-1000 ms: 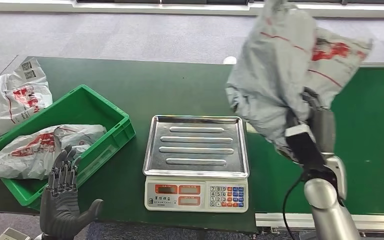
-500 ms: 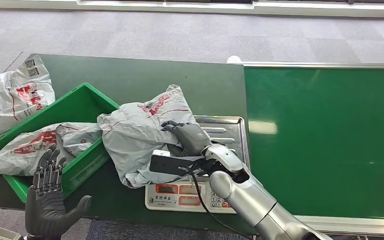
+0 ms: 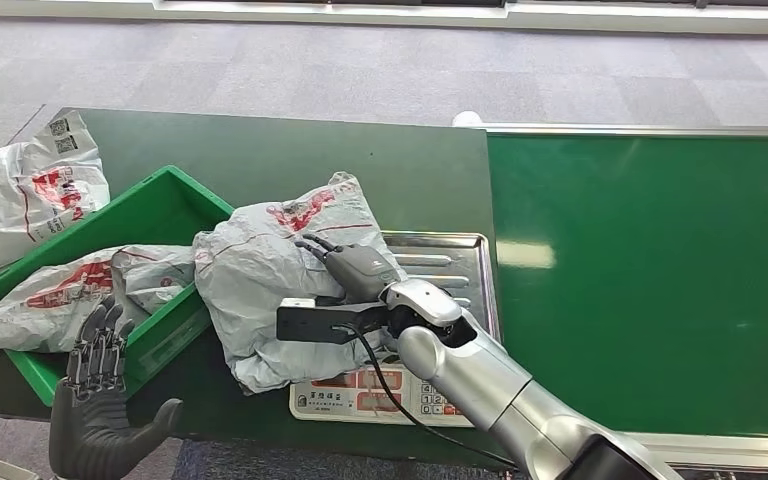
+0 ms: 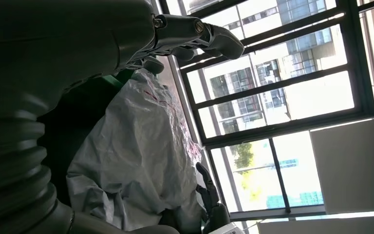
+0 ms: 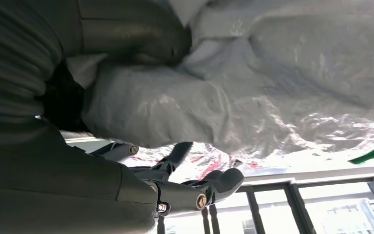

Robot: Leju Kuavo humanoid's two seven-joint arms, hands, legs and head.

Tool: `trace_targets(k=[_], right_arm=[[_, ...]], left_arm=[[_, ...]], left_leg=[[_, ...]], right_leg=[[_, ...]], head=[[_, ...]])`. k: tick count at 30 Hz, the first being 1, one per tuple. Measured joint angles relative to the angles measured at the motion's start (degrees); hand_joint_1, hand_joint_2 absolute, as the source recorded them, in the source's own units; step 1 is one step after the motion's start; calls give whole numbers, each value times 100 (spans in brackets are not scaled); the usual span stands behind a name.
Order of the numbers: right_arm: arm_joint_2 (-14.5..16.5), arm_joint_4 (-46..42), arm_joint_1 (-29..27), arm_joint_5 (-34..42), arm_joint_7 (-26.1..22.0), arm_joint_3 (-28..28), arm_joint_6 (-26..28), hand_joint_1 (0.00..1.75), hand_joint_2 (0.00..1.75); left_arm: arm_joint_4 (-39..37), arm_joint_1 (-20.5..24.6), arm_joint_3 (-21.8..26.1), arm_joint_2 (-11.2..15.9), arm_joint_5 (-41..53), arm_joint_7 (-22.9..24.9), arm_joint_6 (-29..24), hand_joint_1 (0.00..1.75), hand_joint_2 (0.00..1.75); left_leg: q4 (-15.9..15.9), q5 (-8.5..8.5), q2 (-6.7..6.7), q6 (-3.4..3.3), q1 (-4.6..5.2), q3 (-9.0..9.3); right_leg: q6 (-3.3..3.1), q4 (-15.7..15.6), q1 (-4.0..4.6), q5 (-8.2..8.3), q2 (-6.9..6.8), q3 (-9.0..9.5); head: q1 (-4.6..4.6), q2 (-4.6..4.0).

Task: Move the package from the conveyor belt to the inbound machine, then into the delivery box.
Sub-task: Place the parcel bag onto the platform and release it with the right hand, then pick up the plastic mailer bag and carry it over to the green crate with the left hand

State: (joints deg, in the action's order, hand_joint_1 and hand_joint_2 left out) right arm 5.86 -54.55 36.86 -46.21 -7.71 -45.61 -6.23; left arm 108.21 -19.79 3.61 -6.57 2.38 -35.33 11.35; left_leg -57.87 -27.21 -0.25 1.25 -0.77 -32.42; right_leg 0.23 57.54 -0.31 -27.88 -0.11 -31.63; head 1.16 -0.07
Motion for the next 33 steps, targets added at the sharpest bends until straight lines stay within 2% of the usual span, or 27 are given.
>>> trace_targets(k=[9,13,18,23,27,31,33], right_arm=[[-15,-122,34,164,-120,-76,63,0,175],[-207,-710,-243,169,-187,-90,101,0,175],[-560,-1891,-909,912,-800,242,305,0,175],[-678,-3329,-1847,1813,-1734,1155,1548,0,175],[-677,-4047,-2296,2073,-2170,1608,2180,0,175],[-508,-4870,-2930,2922,-3061,2116,3998,0,175],[-468,-5293,-3179,3118,-3191,2346,4483,0,175]], left_arm=[[152,-78,81,-118,273,43,55,0,175],[262,-137,47,-105,756,-36,4,0,175],[407,19,-263,53,1462,254,-366,0,175],[428,504,-720,232,1836,673,-568,0,175],[426,739,-925,297,1975,844,-599,0,175],[353,1101,-1211,381,2484,1467,-619,0,175],[233,1344,-1401,447,2782,1854,-620,0,175]], left_leg=[[0,0,1,0,0,0],[-2,0,-1,0,0,1],[-4,-2,0,-1,2,-2],[-5,-2,-18,-1,4,-7],[-6,-3,17,-1,5,1],[-6,-2,-15,-2,6,-6],[-5,-2,-4,-1,7,-7]], right_leg=[[0,-1,-1,0,2,-4],[0,-3,-1,0,-1,-7],[1,-6,-3,0,1,-10],[2,-6,-4,-1,-26,-5],[1,-6,-7,7,10,-16],[5,-7,-8,0,-22,-11],[4,-6,-9,2,-11,-12]], head=[[0,0],[0,0],[1,0],[0,0],[1,0],[1,0],[0,0]])
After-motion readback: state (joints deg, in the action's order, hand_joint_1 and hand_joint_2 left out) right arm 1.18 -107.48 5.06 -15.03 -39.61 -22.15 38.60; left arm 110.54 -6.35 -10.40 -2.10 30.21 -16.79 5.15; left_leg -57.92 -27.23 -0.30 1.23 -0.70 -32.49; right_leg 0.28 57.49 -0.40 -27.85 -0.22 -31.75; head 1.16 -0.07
